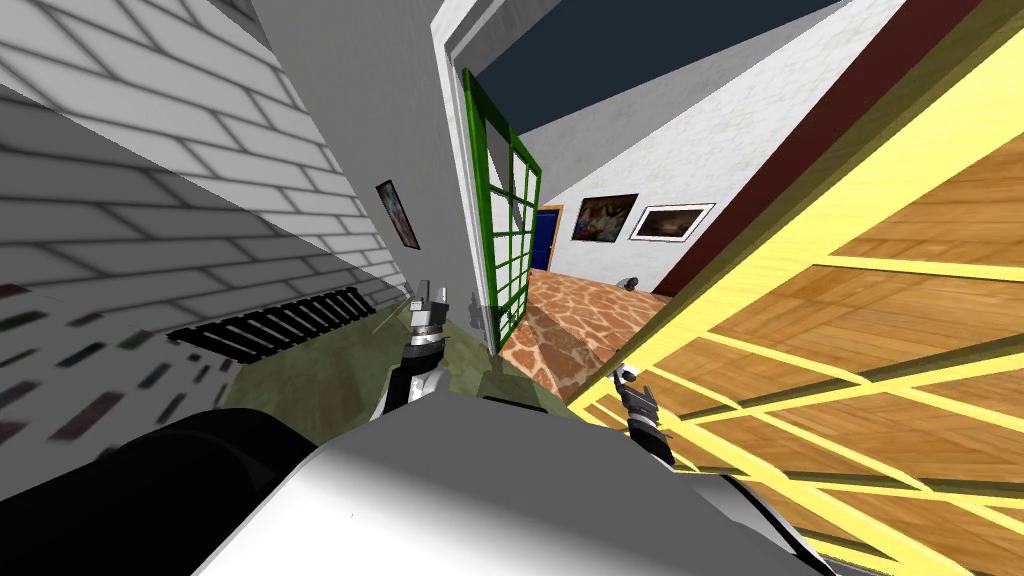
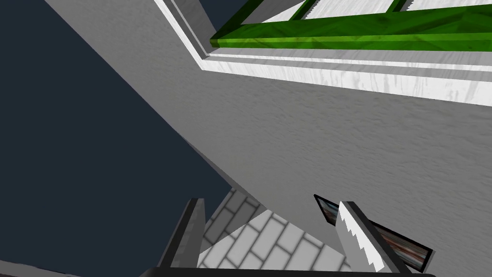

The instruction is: Push the door open

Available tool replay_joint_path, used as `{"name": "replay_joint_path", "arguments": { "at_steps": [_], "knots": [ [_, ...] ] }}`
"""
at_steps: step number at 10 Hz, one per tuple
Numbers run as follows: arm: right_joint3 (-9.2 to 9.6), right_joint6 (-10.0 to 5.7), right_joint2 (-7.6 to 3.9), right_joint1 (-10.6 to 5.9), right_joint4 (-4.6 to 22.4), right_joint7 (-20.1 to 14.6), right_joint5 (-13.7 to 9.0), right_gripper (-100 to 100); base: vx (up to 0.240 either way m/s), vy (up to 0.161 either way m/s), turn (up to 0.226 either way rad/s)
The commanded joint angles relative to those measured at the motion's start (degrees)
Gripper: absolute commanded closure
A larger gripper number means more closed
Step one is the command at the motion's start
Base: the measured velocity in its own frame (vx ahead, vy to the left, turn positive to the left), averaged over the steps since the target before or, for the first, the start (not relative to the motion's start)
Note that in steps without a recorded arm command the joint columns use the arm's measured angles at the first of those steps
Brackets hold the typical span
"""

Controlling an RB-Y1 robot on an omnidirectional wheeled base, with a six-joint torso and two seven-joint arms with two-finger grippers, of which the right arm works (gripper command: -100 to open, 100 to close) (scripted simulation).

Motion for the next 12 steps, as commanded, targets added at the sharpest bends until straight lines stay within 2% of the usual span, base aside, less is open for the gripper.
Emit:
{"name": "replay_joint_path", "arguments": {
  "at_steps": [1, 2, 3, 8, 9, 11, 12],
  "knots": [
    [-0.09, -0.51, 0.01, -0.10, 0.1, 0.3, -0.3, -100, 0.157, -0.088, 0.039],
    [-0.08, -0.46, -0.02, 0.12, -0.3, 0.3, -0.2, -100, 0.070, -0.043, 0.014],
    [-0.08, -0.46, -0.02, 0.12, -0.3, 0.3, -0.2, 100, -0.012, 0.004, -0.023],
    [-0.08, -0.46, -0.02, 0.12, -0.3, 0.3, -0.2, 100, -0.009, 0.006, 0.005],
    [-0.56, -0.70, 0.24, -0.46, -0.6, 1.4, -1.5, 100, 0.100, -0.041, -0.015],
    [-0.83, -0.77, 0.43, -0.72, -0.7, 2.1, -2.3, 100, 0.138, -0.059, -0.002],
    [-1.29, -0.88, 0.75, -1.17, -0.9, 3.2, -3.5, 100, 0.098, -0.052, 0.002]
  ]
}}
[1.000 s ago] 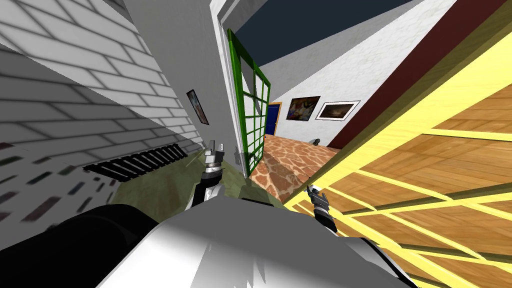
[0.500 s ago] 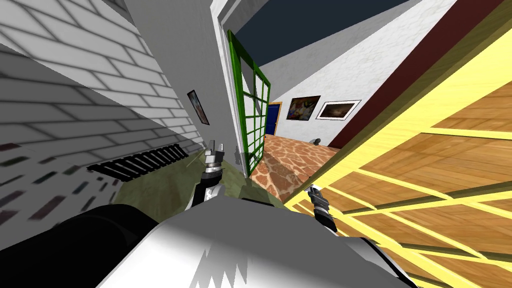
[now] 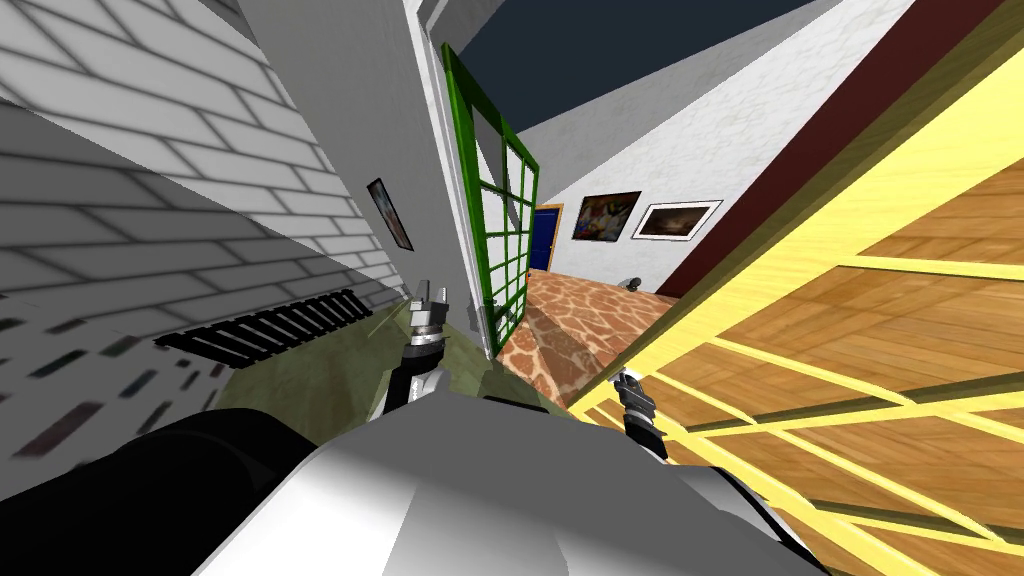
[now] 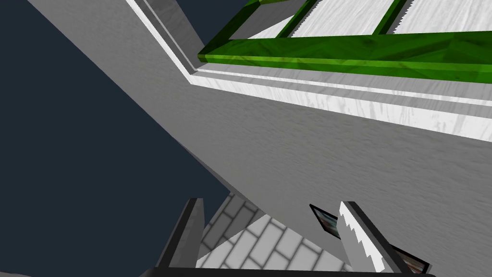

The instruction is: Push the door open

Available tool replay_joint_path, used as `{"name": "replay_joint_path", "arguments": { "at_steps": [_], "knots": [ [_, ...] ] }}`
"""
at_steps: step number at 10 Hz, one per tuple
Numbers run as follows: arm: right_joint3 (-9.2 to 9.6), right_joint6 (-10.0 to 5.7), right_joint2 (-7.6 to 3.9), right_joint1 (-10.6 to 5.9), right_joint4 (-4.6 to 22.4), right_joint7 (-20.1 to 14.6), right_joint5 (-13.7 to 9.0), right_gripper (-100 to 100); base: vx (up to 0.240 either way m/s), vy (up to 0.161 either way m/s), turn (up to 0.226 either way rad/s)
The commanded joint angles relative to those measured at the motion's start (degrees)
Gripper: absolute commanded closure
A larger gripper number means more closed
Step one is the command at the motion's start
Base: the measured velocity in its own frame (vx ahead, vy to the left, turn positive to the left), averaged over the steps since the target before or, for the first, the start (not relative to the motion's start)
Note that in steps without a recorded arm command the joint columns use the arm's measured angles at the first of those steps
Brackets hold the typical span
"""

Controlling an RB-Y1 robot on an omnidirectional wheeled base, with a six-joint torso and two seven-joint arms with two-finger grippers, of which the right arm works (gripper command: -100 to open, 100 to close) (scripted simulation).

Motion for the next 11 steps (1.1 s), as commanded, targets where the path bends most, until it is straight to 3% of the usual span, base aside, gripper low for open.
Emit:
{"name": "replay_joint_path", "arguments": {
  "at_steps": [1, 3, 5, 7, 8, 10, 11],
  "knots": [
    [-0.63, -0.12, -0.42, 0.11, -1.6, 1.1, -1.3, 100, 0.143, -0.065, -0.004],
    [-0.63, -0.12, -0.42, 0.11, -1.5, 1.1, -1.3, 100, 0.075, -0.033, 0.009],
    [-1.63, -0.36, 0.26, -0.85, -1.7, 3.5, -4.0, 100, 0.120, -0.077, -0.004],
    [-1.63, -0.36, 0.26, -0.85, -1.1, 3.5, -4.0, 100, 0.098, -0.044, 0.003],
    [-2.30, -0.52, 0.72, -1.51, -1.7, 5.2, -5.9, 100, 0.117, -0.059, -0.015],
    [-2.30, -0.52, 0.72, -1.51, -1.7, 5.2, -5.9, 100, 0.090, -0.045, -0.002],
    [-2.77, -0.64, 1.04, -1.96, -1.6, 6.3, -7.2, 100, 0.084, -0.052, -0.011]
  ]
}}
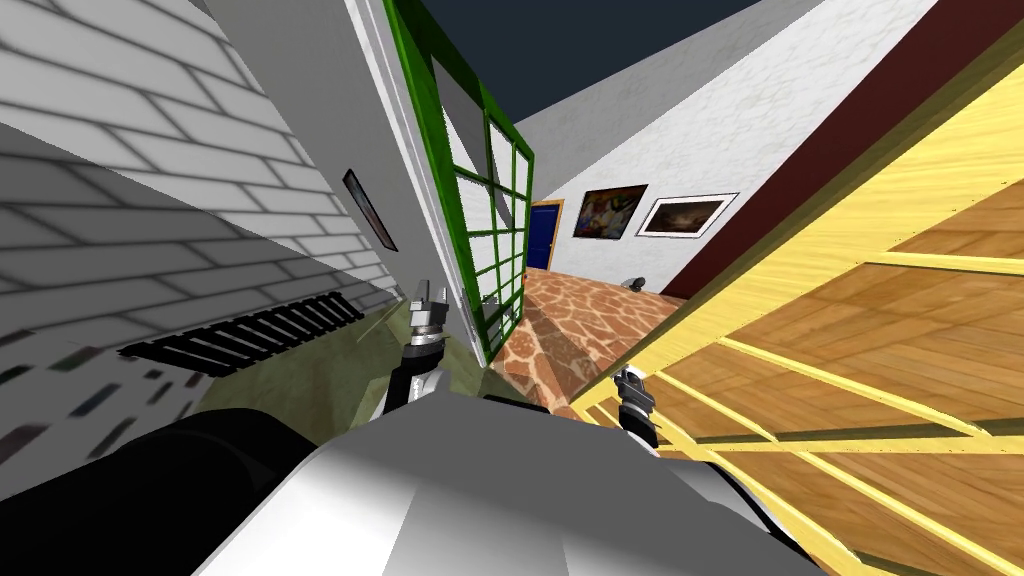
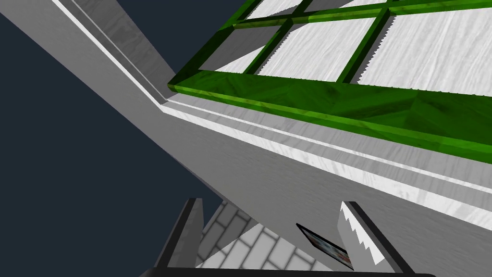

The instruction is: Push the door open

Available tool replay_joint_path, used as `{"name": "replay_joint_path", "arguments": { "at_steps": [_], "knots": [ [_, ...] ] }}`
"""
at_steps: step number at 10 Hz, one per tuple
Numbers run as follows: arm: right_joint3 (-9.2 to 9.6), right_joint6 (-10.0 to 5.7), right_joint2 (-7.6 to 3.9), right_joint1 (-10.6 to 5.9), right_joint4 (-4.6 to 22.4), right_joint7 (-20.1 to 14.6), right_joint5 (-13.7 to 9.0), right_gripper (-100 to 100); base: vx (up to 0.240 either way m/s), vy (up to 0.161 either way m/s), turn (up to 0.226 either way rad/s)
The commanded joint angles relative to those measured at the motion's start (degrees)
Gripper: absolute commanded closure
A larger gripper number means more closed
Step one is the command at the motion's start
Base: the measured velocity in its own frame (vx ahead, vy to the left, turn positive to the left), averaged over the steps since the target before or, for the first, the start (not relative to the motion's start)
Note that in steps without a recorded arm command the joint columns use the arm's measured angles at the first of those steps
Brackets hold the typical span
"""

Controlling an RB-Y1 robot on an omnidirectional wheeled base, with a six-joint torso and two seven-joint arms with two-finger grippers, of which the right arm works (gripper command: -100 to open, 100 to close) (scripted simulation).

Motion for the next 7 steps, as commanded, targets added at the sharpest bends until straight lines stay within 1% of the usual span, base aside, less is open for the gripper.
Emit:
{"name": "replay_joint_path", "arguments": {
  "at_steps": [1, 2, 3, 4, 5, 6, 7],
  "knots": [
    [-0.90, 0.81, -0.10, -1.26, 1.4, 1.5, -2.1, 100, 0.162, -0.088, -0.001],
    [-0.90, 0.81, -0.10, -1.26, 0.8, 1.5, -2.1, 100, 0.085, -0.065, -0.161],
    [-0.90, 0.81, -0.10, -2.18, 1.4, 1.0, -2.1, 100, 0.045, -0.062, 0.076],
    [-0.90, 0.81, -0.10, -1.26, 1.4, 1.5, -2.1, 100, 0.029, -0.043, 0.065],
    [-0.90, 0.81, -0.10, -1.81, 1.4, 1.5, -2.1, 100, 0.016, -0.002, 0.041],
    [-0.90, 0.81, -0.10, -1.26, 1.4, 1.5, -2.1, 100, 0.002, 0.027, 0.003],
    [-0.90, 0.81, -0.10, -1.26, 1.4, 1.5, -2.1, 100, -0.018, 0.035, -0.027]
  ]
}}
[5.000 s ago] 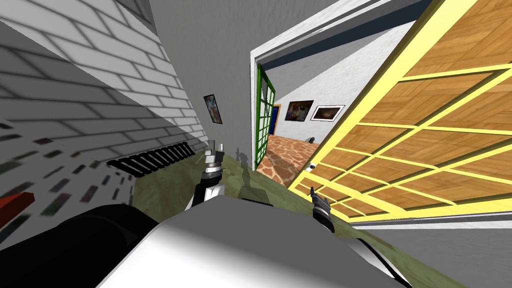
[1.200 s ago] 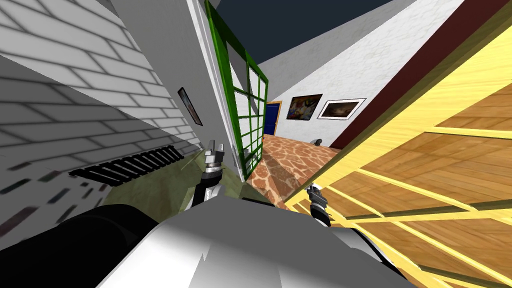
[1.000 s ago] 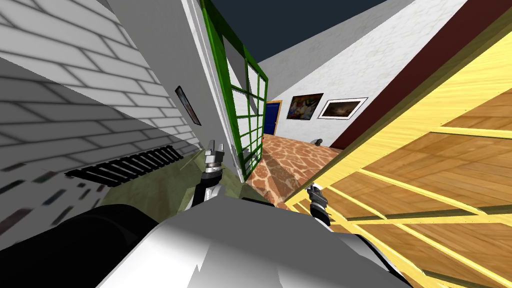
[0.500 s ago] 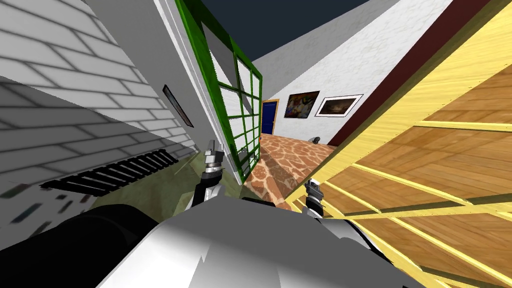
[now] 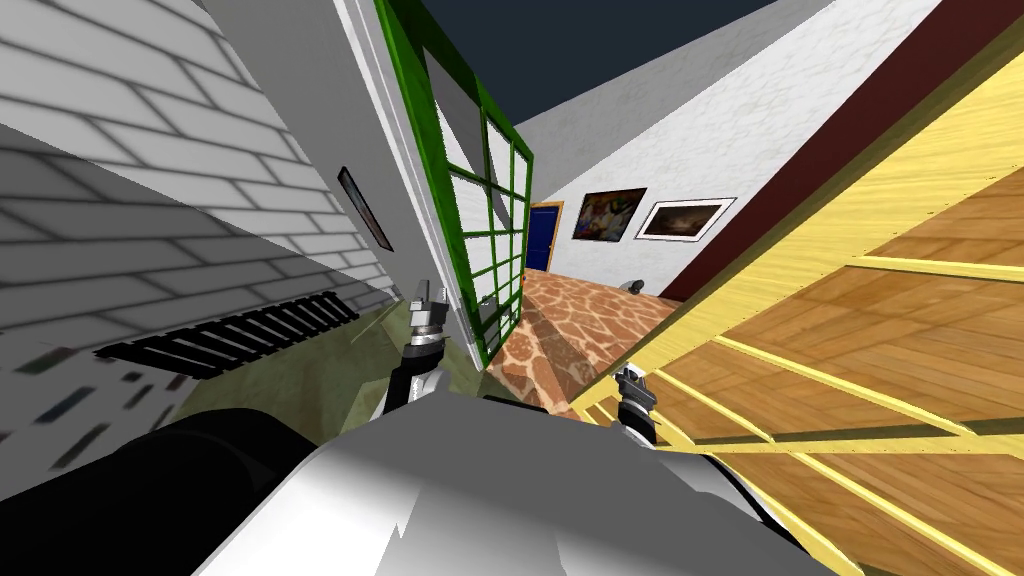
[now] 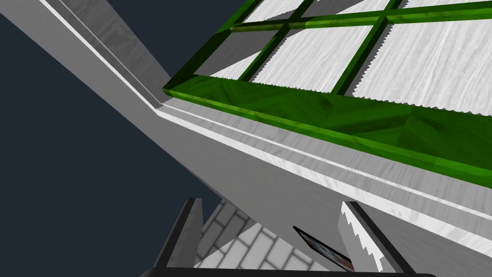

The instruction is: Push the door open

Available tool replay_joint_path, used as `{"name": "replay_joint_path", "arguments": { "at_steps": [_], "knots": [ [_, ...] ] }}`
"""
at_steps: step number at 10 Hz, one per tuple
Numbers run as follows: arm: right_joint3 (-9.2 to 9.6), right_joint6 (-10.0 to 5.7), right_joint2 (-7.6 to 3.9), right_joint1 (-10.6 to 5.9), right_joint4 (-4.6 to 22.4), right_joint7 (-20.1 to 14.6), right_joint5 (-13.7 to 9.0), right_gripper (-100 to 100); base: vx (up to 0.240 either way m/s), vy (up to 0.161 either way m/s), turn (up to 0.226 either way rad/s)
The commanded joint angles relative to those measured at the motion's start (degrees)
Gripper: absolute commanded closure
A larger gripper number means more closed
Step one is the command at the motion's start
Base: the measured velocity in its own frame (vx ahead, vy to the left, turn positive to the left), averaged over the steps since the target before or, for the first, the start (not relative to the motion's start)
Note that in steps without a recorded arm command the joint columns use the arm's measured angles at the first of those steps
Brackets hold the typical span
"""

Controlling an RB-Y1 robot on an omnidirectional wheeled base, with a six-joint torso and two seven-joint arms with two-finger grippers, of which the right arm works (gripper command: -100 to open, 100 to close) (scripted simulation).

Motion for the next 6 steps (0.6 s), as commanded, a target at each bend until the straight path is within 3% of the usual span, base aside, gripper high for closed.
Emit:
{"name": "replay_joint_path", "arguments": {
  "at_steps": [1, 4, 6],
  "knots": [
    [-0.91, -0.24, 0.29, -0.33, 0.7, 1.9, -2.2, 100, 0.072, -0.024, -0.024],
    [-1.64, -0.41, 0.79, -1.03, 1.2, 3.6, -4.2, 100, 0.135, -0.077, -0.005],
    [-1.64, -0.41, 0.79, -1.03, 1.2, 3.6, -4.2, 100, 0.054, -0.065, -0.023]
  ]
}}
